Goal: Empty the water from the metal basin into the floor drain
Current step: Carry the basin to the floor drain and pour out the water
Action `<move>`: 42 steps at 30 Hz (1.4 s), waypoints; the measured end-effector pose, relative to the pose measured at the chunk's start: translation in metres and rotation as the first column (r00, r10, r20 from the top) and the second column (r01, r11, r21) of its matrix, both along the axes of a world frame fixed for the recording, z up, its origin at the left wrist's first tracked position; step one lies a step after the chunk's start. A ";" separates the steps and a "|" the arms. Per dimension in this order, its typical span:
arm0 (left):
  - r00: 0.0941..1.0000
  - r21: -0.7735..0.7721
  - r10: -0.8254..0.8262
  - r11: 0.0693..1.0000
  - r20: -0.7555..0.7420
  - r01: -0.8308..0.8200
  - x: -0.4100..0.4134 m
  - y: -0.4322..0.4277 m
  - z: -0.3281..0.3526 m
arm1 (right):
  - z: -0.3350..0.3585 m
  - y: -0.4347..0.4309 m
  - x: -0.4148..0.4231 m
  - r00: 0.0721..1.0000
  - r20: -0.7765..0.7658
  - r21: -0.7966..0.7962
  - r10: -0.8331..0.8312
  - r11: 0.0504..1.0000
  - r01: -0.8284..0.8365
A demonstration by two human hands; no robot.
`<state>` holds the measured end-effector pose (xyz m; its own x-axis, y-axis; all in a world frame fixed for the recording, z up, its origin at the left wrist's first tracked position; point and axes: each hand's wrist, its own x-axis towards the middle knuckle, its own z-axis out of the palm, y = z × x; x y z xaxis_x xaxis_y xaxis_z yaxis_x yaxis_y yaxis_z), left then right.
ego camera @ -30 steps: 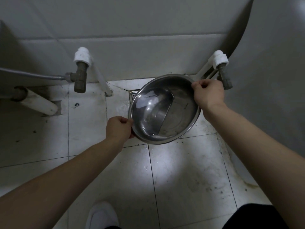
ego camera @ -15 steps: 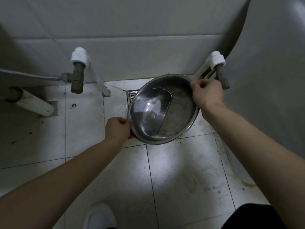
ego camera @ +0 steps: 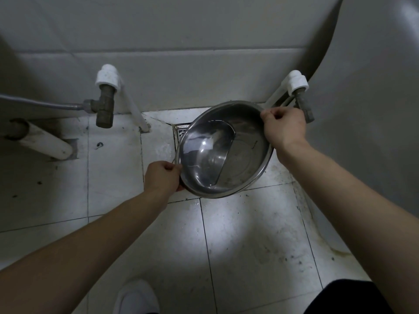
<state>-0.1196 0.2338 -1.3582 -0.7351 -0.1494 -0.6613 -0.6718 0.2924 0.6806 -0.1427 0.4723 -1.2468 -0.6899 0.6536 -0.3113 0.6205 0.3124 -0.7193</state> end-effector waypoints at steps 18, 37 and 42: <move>1.000 -0.001 0.006 1.000 -0.003 -0.006 0.001 0.000 -0.002 | 0.002 -0.002 -0.002 1.000 0.011 0.020 0.014 1.000 -0.014; 1.000 0.000 0.000 1.000 -0.005 0.000 0.002 0.000 -0.004 | 0.003 -0.001 -0.004 1.000 0.000 0.046 0.018 0.999 -0.018; 1.000 0.011 0.010 1.000 -0.008 -0.010 0.003 0.003 -0.002 | 0.000 0.000 -0.004 1.000 -0.015 0.030 0.012 0.999 -0.011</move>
<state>-0.1168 0.2364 -1.3607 -0.7390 -0.1496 -0.6569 -0.6690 0.2781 0.6893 -0.1471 0.4728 -1.2467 -0.7021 0.6544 -0.2807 0.6056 0.3414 -0.7188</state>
